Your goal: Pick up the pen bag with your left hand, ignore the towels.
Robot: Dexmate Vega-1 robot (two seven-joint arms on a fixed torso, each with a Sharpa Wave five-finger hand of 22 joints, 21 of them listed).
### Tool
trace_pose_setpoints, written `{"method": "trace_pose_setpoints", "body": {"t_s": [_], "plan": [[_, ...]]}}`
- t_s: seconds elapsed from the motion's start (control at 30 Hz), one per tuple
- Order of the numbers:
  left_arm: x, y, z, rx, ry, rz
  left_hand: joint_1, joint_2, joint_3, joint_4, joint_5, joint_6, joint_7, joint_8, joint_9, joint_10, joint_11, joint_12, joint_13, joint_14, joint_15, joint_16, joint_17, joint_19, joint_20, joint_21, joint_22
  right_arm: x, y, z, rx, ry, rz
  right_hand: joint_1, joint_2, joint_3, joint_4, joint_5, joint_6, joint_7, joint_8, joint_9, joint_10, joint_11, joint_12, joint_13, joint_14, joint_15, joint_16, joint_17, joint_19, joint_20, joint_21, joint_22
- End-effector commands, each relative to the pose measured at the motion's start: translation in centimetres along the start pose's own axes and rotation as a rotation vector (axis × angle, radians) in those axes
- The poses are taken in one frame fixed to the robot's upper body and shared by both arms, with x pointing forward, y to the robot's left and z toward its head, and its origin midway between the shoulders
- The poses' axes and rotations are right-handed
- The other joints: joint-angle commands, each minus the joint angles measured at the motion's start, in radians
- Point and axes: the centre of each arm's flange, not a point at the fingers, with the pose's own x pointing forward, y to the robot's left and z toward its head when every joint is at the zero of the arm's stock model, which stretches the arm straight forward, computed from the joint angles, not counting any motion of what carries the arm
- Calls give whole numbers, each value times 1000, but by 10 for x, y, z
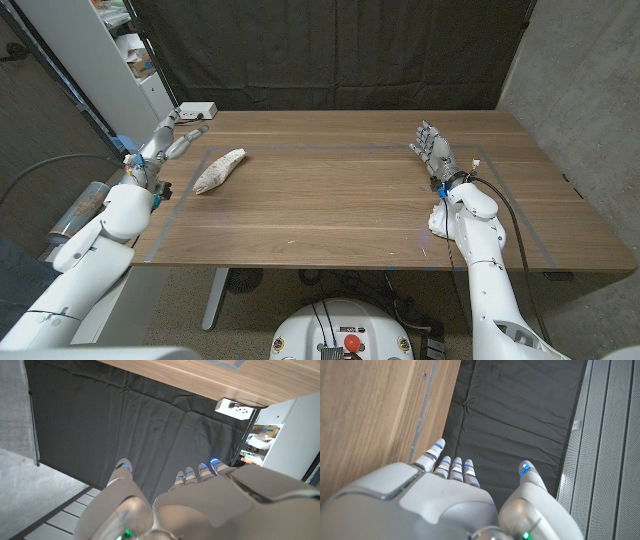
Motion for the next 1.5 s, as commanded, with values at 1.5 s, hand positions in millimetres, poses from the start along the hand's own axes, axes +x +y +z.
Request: {"method": "trace_pose_setpoints", "body": {"t_s": [1.5], "plan": [[18,-28,-16,197,128,-39,69,-41,-5,-31,33,-13,17,13,6,-20,64,17,8,-17,50,13,6,-35,97,21,6,8,2,7,-20,-2,9,3,5,-10,-4,16,10,10,4,5,2,7,0,4,7,1,4,2,6,4,5,5]]}}
